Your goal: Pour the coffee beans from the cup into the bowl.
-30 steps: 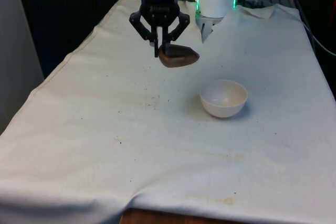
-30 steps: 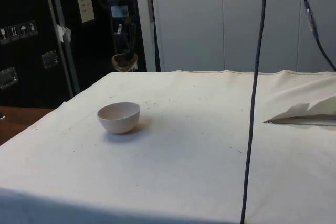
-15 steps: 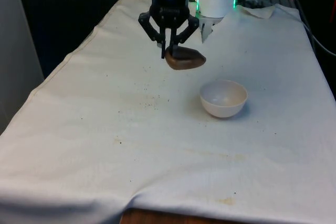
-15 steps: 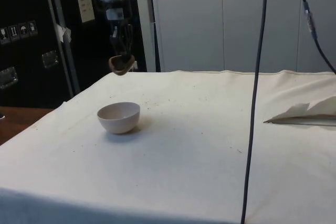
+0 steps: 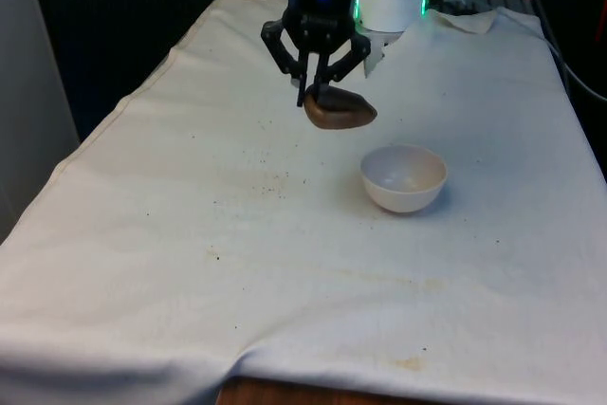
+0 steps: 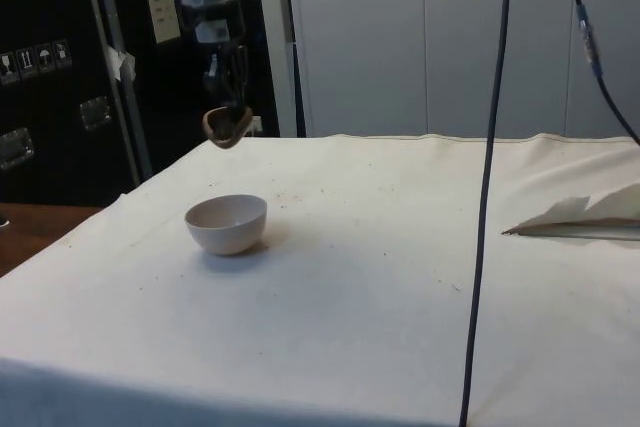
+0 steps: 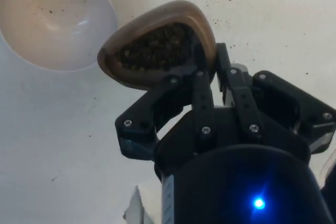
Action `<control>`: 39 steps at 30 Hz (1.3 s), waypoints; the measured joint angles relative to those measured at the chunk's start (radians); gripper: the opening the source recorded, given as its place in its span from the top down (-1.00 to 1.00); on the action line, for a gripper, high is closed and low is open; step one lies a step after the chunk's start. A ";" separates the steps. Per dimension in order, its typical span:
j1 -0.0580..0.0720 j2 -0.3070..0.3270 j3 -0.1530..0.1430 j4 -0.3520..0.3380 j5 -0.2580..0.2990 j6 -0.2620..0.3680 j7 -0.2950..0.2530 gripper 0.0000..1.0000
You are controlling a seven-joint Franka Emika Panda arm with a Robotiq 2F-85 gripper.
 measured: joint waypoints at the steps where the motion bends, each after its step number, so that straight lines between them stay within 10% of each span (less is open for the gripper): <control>1: 0.000 0.000 0.000 0.000 0.000 0.000 0.000 0.99; 39: 0.005 -0.039 0.103 -0.106 -0.428 0.084 0.397 0.99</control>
